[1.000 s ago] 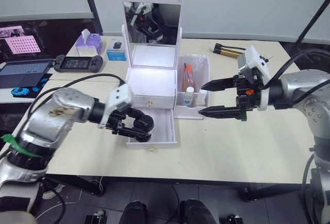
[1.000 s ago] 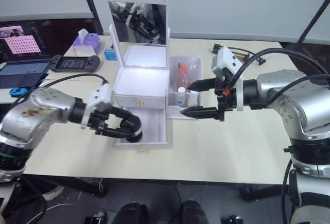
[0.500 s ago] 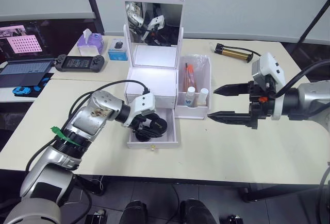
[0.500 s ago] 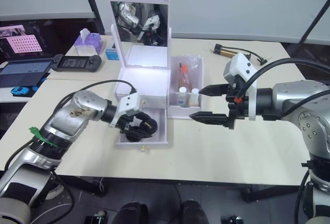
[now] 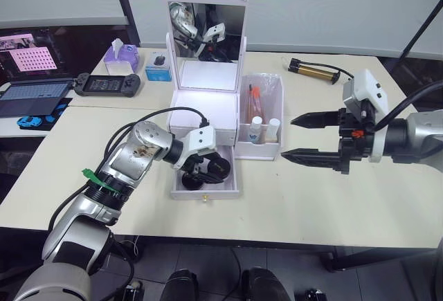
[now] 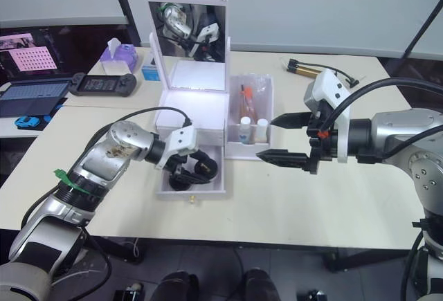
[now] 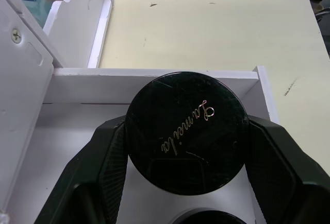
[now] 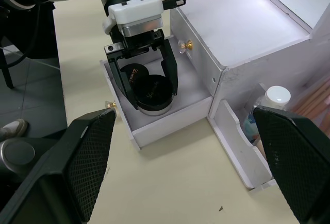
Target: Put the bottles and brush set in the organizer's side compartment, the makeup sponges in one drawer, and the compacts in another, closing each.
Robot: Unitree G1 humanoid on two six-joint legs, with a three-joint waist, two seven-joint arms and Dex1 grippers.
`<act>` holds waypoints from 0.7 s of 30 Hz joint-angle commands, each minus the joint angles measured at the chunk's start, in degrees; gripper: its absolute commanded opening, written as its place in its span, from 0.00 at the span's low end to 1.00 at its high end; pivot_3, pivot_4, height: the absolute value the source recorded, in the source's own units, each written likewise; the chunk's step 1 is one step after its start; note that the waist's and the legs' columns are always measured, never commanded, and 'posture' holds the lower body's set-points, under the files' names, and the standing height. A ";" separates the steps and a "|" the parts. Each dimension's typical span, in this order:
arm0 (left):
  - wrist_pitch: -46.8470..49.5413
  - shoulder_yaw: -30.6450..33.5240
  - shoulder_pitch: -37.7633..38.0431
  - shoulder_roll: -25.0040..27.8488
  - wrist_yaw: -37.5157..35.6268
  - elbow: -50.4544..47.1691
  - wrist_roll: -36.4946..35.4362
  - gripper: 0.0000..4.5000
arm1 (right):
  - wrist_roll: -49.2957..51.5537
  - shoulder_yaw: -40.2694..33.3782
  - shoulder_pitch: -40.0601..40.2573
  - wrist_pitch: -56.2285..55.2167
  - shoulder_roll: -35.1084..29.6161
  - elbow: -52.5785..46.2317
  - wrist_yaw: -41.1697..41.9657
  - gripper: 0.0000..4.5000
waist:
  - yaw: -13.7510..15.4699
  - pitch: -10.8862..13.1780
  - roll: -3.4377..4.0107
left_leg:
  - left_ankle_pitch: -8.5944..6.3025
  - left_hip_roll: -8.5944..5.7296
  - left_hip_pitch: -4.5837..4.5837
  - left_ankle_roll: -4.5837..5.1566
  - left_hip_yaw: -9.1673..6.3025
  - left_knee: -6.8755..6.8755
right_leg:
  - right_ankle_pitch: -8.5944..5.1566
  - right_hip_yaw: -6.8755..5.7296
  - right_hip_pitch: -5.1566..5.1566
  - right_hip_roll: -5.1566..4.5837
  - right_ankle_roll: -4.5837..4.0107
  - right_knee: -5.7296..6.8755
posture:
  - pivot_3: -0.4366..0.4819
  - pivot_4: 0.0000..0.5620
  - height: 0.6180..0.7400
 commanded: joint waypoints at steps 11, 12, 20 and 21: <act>1.58 3.02 -1.17 -0.67 -0.62 -0.97 -1.12 0.99 | 1.34 -1.00 -1.22 -0.88 -0.63 -0.34 -0.74 1.00 | -0.02 0.00 0.00 | 0.00 0.00 -0.01 0.00 -0.01 0.02 | 0.00 -0.01 0.00 0.00 0.01 0.01 | 0.48 0.27 0.88; 1.90 3.75 -1.20 -0.42 -0.77 -1.05 -1.65 0.99 | 1.35 -0.97 -1.26 -0.91 -0.65 -0.28 -0.71 1.00 | -0.02 0.00 0.00 | 0.00 0.00 -0.02 0.00 -0.01 0.03 | 0.00 -0.01 0.00 0.00 0.01 0.01 | 0.48 0.27 0.88; 7.43 13.01 2.63 5.45 -3.41 -7.38 -9.98 0.99 | 0.63 0.56 -2.21 -1.89 -0.55 0.87 0.16 1.00 | -0.46 0.00 0.01 | 0.00 0.02 0.00 0.01 -0.05 0.03 | 0.00 -0.01 -0.02 0.03 0.01 0.05 | 0.48 0.27 0.88; 8.08 14.22 3.33 6.08 -3.42 -8.39 -11.13 0.99 | 0.38 0.95 -2.36 -2.14 -0.48 1.11 0.30 1.00 | -0.52 -0.01 0.02 | 0.00 0.03 0.00 0.01 -0.05 0.03 | 0.00 -0.01 -0.02 0.03 0.01 0.06 | 0.48 0.27 0.88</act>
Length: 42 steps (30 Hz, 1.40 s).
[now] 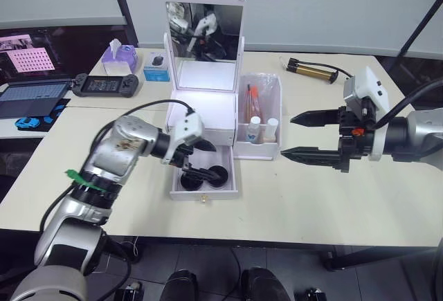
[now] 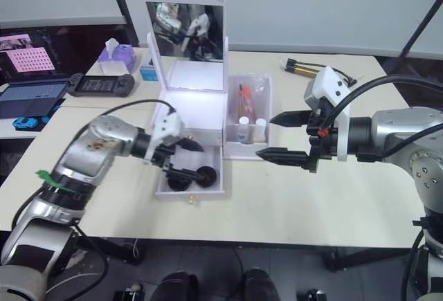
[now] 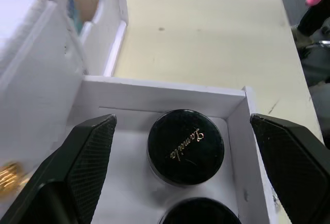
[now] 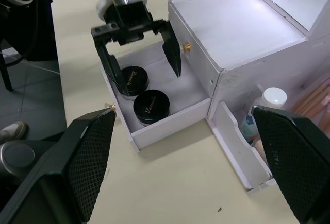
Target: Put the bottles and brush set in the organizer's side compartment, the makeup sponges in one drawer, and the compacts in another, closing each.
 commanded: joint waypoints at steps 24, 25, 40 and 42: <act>17.86 25.66 42.03 5.03 15.77 -31.16 -26.10 0.00 | -8.18 11.14 -10.79 -9.08 4.73 10.43 9.71 1.00 | 0.06 0.01 0.04 | 0.00 0.00 0.09 -0.01 0.02 -0.01 | -0.02 -0.01 0.03 -0.09 -0.01 0.03 | 0.48 0.27 0.88; 17.74 25.35 42.76 4.42 16.76 -31.37 -26.07 0.00 | -8.23 11.04 -10.64 -8.98 4.77 10.25 9.77 1.00 | 0.08 0.01 0.04 | 0.00 -0.01 0.10 -0.01 0.02 -0.01 | -0.01 0.00 0.04 -0.09 -0.01 0.03 | 0.48 0.27 0.88; 11.09 20.15 44.01 -6.37 27.04 -24.72 -22.17 0.00 | -7.38 8.31 -8.68 -6.85 4.25 7.85 7.34 1.00 | 0.43 0.00 0.05 | -0.01 -0.06 0.13 0.00 0.00 -0.02 | -0.01 0.01 0.07 -0.14 -0.01 0.02 | 0.48 0.27 0.88; 10.22 20.38 41.90 -7.51 28.67 -22.06 -21.53 0.00 | -7.03 7.77 -8.05 -6.46 3.93 7.12 7.05 1.00 | 0.44 0.00 0.05 | -0.01 -0.06 0.14 0.00 0.00 -0.02 | -0.01 0.02 0.07 -0.13 -0.01 0.02 | 0.48 0.27 0.88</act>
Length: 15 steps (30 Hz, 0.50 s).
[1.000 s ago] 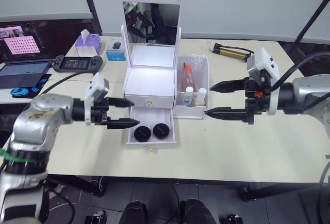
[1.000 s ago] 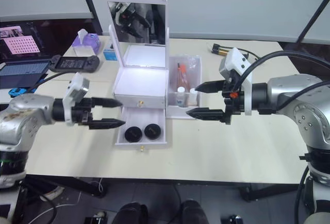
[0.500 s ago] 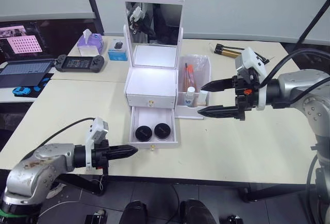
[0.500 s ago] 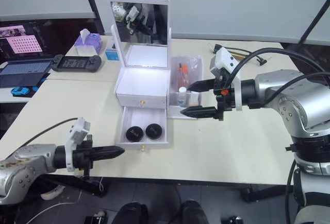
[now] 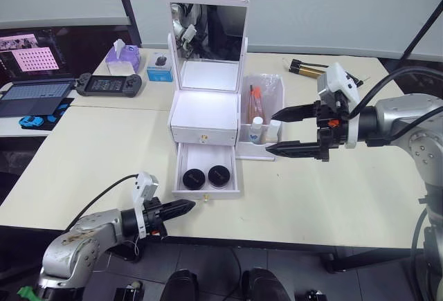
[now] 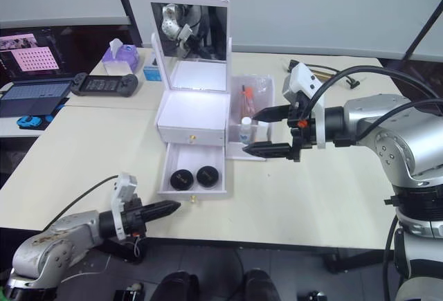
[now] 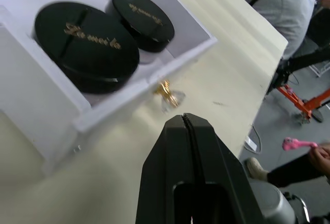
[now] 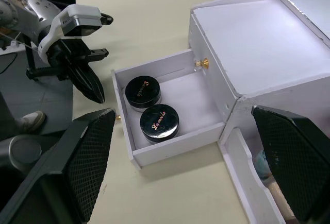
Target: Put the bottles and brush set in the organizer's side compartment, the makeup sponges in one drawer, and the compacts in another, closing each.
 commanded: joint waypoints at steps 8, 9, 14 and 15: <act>-3.85 -0.36 -9.88 -2.26 4.21 7.49 2.56 0.00 | 2.63 -4.80 2.00 2.18 -1.52 -4.19 -2.40 1.00 | -0.02 0.00 0.00 | 0.00 -0.01 -0.04 0.00 -0.03 0.02 | 0.01 -0.01 0.01 0.00 0.01 0.00 | 0.48 0.27 0.88; -3.97 -0.70 -10.80 -1.92 3.90 8.21 2.96 0.00 | 2.73 -4.92 2.08 2.28 -1.56 -4.33 -2.51 1.00 | -0.04 0.00 0.00 | 0.00 0.00 -0.03 0.00 -0.03 0.02 | 0.01 -0.01 0.01 0.00 0.01 0.00 | 0.48 0.27 0.88; -7.69 -0.80 -17.67 -2.74 5.36 15.72 6.53 0.00 | 2.93 -5.36 2.27 2.58 -1.51 -4.63 -3.24 1.00 | 0.05 0.00 0.00 | 0.00 -0.01 -0.03 0.00 -0.03 0.03 | 0.01 -0.04 0.02 0.02 0.01 0.00 | 0.48 0.27 0.88; -8.09 -0.44 -18.94 -3.47 5.80 16.97 6.44 0.00 | 3.06 -5.45 2.41 2.61 -1.52 -4.72 -3.44 1.00 | 0.06 0.00 0.00 | 0.00 -0.01 -0.04 0.00 -0.03 0.03 | 0.01 -0.05 0.02 0.01 0.01 -0.01 | 0.48 0.27 0.88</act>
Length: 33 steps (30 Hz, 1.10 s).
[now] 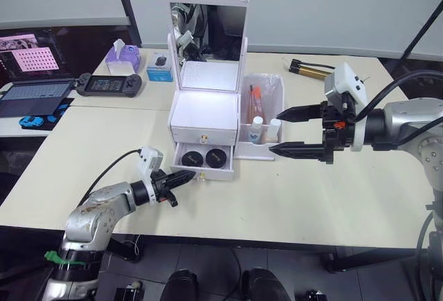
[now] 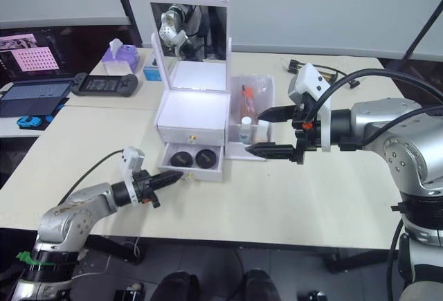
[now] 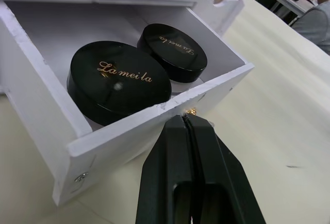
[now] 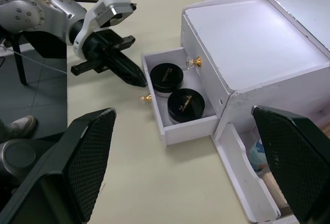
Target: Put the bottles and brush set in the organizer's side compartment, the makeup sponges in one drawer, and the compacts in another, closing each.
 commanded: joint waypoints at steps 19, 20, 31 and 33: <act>-11.40 -4.10 -14.51 -4.08 -3.44 15.54 7.58 0.00 | 2.64 -5.28 3.10 1.14 -2.00 -3.41 -3.76 1.00 | -0.01 0.00 0.00 | 0.00 -0.01 -0.07 0.00 0.00 0.04 | 0.01 -0.04 -0.01 0.00 0.03 0.00 | 0.48 0.27 0.88; -11.55 -4.31 -14.69 -4.36 -3.72 15.88 7.68 0.00 | 3.00 -5.65 3.37 1.30 -1.97 -3.76 -4.07 1.00 | -0.01 0.00 0.00 | 0.00 -0.01 -0.07 0.00 0.00 0.04 | 0.01 -0.04 -0.01 -0.01 0.03 -0.01 | 0.48 0.27 0.88; -16.83 -4.75 -18.66 -5.80 -6.32 24.08 10.25 0.00 | 3.02 -8.76 10.81 0.71 -3.79 -4.94 -6.00 1.00 | -0.03 0.00 0.00 | 0.00 -0.01 -0.11 0.00 -0.03 0.07 | 0.02 -0.08 0.00 0.00 0.04 -0.01 | 0.48 0.27 0.88; -18.07 -4.75 -19.84 -6.24 -6.66 26.46 11.00 0.00 | 2.96 -8.74 11.08 0.59 -3.85 -4.90 -6.29 1.00 | 0.02 0.00 -0.01 | 0.00 -0.02 -0.11 0.00 -0.02 0.07 | 0.02 -0.07 -0.01 0.00 0.04 -0.01 | 0.48 0.27 0.88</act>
